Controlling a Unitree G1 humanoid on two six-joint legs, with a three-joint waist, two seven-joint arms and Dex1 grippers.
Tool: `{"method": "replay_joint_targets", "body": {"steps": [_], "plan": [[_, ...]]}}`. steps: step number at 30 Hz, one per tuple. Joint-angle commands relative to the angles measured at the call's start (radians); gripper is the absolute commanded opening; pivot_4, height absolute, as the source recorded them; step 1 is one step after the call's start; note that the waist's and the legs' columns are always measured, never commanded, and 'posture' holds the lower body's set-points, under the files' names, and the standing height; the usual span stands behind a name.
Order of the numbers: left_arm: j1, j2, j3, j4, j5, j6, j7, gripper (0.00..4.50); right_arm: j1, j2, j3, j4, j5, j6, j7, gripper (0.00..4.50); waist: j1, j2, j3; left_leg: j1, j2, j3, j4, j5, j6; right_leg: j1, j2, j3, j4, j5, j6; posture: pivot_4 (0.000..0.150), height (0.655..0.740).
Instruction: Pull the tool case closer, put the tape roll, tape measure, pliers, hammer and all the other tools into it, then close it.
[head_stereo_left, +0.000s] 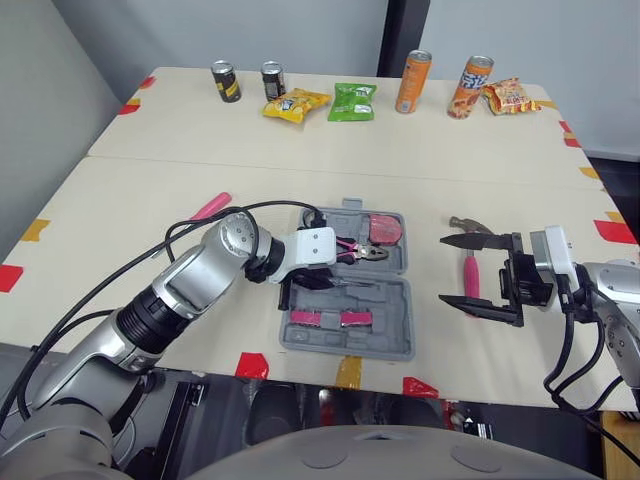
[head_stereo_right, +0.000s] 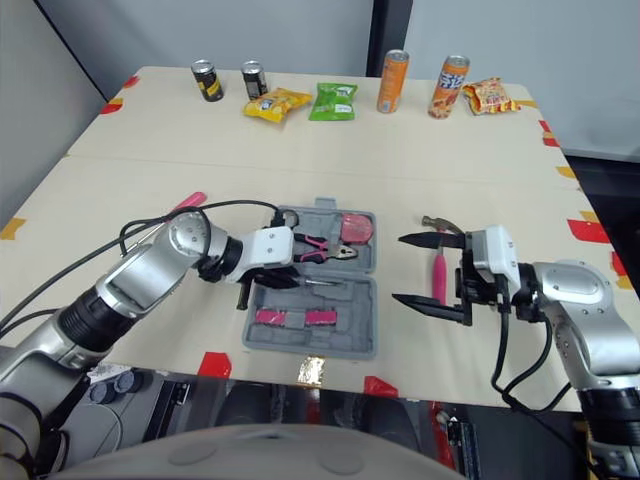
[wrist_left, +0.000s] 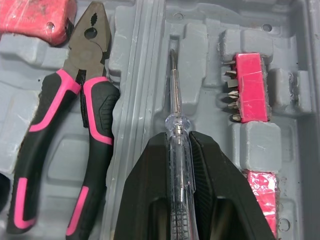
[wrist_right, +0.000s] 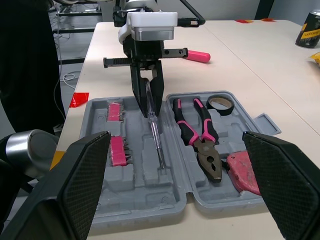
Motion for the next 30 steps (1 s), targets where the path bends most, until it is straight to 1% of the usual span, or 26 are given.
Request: {"method": "replay_joint_targets", "body": {"steps": [1, 12, 20, 22, 24, 28, 30], "plan": [[-0.02, 0.005, -0.015, 0.005, 0.025, -0.036, -0.018, 0.12, -0.003, 0.005, -0.01, -0.025, 0.002, -0.018, -0.004, 4.5, 0.001, 0.0, 0.0, 0.0, 0.0, 0.0, 0.0, 0.0, 0.0, 0.0, 0.0, 0.0, 0.0, 0.0, 0.0, 0.15, 0.74], [-0.021, -0.048, -0.023, 0.035, 0.045, -0.051, -0.015, 0.12, 0.001, 0.009, -0.007, -0.019, -0.007, -0.028, -0.007, 4.5, 0.002, 0.0, 0.0, 0.0, 0.0, 0.0, 0.0, 0.0, 0.0, 0.0, 0.0, 0.0, 0.0, 0.0, 0.0, 0.15, 0.74], [-0.018, -0.056, -0.024, 0.044, 0.056, -0.063, -0.022, 0.12, 0.009, 0.005, -0.006, -0.014, -0.016, -0.037, -0.001, 4.5, 0.001, 0.0, 0.0, 0.0, 0.0, 0.0, 0.0, 0.0, 0.0, 0.0, 0.0, 0.0, 0.0, 0.0, 0.0, 0.15, 0.74], [-0.017, -0.056, -0.02, 0.046, 0.061, -0.068, -0.022, 1.15, 0.009, 0.006, -0.006, -0.014, -0.017, -0.038, -0.001, 4.5, 0.001, 0.0, 0.0, 0.0, 0.0, 0.0, 0.0, 0.0, 0.0, 0.0, 0.0, 0.0, 0.0, 0.0, 0.0, 0.15, 0.74], [-0.018, -0.055, -0.016, 0.045, 0.056, -0.066, -0.031, 1.79, 0.01, 0.007, -0.007, -0.015, -0.018, -0.038, 0.0, 4.5, 0.001, 0.0, 0.0, 0.0, 0.0, 0.0, 0.0, 0.0, 0.0, 0.0, 0.0, 0.0, 0.0, 0.0, 0.0, 0.15, 0.74], [-0.023, -0.049, -0.017, 0.046, 0.072, -0.089, -0.035, 3.22, 0.012, 0.01, -0.006, -0.013, -0.021, -0.041, 0.002, 4.5, 0.001, 0.0, 0.0, 0.0, 0.0, 0.0, 0.0, 0.0, 0.0, 0.0, 0.0, 0.0, 0.0, 0.0, 0.0, 0.15, 0.74], [-0.023, -0.048, -0.011, 0.044, 0.072, -0.089, -0.037, 3.22, 0.012, 0.012, -0.006, -0.012, -0.022, -0.042, 0.002, 4.5, 0.0, 0.0, 0.0, 0.0, 0.0, 0.0, 0.0, 0.0, 0.0, 0.0, 0.0, 0.0, 0.0, 0.0, 0.0, 0.15, 0.74]]}}
